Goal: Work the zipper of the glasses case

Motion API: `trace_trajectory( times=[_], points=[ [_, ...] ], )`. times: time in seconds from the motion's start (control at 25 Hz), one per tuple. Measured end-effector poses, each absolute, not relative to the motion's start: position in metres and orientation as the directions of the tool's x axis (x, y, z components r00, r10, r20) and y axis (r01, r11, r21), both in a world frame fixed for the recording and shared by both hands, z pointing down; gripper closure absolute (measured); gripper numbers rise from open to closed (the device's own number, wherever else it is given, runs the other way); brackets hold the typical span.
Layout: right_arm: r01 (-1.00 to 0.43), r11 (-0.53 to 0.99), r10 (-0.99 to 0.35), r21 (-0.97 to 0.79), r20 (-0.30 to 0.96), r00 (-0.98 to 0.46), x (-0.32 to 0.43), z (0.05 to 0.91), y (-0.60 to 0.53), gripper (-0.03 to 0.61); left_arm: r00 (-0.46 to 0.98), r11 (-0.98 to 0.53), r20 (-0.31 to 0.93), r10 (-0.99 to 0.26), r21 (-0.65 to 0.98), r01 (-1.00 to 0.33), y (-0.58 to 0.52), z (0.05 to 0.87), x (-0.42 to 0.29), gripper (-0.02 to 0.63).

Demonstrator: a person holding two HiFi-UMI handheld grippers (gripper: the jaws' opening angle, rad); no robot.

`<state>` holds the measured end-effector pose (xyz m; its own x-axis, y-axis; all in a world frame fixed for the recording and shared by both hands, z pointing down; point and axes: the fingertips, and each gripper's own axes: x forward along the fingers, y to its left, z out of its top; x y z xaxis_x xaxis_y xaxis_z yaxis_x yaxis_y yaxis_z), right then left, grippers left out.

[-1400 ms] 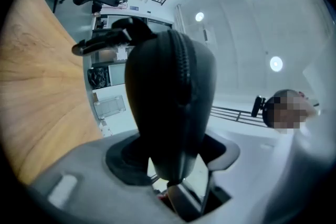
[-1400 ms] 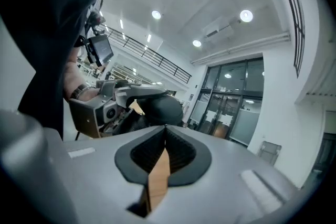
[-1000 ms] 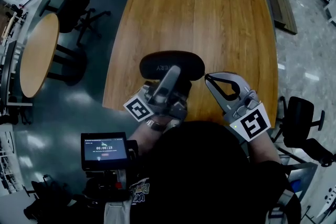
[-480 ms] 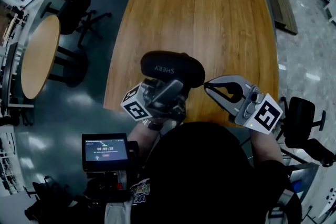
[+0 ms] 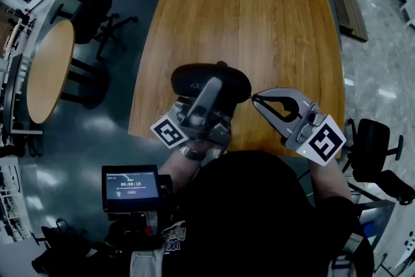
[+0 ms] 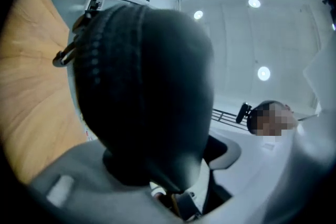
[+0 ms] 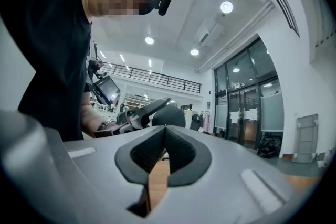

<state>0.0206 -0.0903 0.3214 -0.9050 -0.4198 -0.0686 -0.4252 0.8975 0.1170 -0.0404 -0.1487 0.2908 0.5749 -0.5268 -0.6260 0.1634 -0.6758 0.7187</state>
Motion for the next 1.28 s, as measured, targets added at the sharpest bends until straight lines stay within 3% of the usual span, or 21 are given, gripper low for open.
trace_trajectory(
  times=[0.2,0.4,0.56,0.92,0.96,1.04,1.16,1.28],
  points=[
    [-0.564,0.798,-0.566,0.21,-0.056,-0.822,0.019,0.325,-0.103,0.574,0.507,-0.617,-0.542,-0.67,0.786,0.024,-0.161,0.294,-0.045,0.35],
    [-0.533,0.764,-0.592,0.364,0.065,-0.803,0.001,0.352,-0.098,0.574,0.473,-0.571,-0.5,-0.725,0.821,-0.007,-0.174,0.301,-0.047,0.359],
    [-0.583,0.777,-0.606,0.237,0.032,-0.795,0.009,0.353,-0.102,0.574,0.493,-0.576,-0.49,-0.719,0.817,-0.028,-0.172,0.306,-0.044,0.359],
    [-0.602,0.778,-0.615,0.178,0.024,-0.788,0.016,0.355,-0.103,0.57,0.512,-0.57,-0.492,-0.704,0.821,0.005,-0.171,0.314,-0.041,0.356],
    [-0.596,0.788,-0.605,0.154,0.019,-0.796,0.015,0.355,-0.102,0.559,0.513,-0.561,-0.483,-0.71,0.828,0.003,-0.172,0.316,-0.041,0.356],
    [-0.576,0.806,-0.582,0.137,0.006,-0.813,0.01,0.352,-0.1,0.408,0.521,-0.547,-0.459,-0.72,0.837,-0.02,-0.174,0.321,-0.041,0.356],
    [-0.567,0.797,-0.583,0.207,0.019,-0.812,0.003,0.349,-0.101,0.383,0.535,-0.527,-0.432,-0.726,0.849,-0.03,-0.174,0.329,-0.037,0.356],
    [-0.581,0.763,-0.62,0.285,0.066,-0.782,-0.003,0.351,-0.112,0.281,0.58,-0.523,-0.409,-0.704,0.851,-0.034,-0.168,0.334,-0.024,0.356]
  ],
)
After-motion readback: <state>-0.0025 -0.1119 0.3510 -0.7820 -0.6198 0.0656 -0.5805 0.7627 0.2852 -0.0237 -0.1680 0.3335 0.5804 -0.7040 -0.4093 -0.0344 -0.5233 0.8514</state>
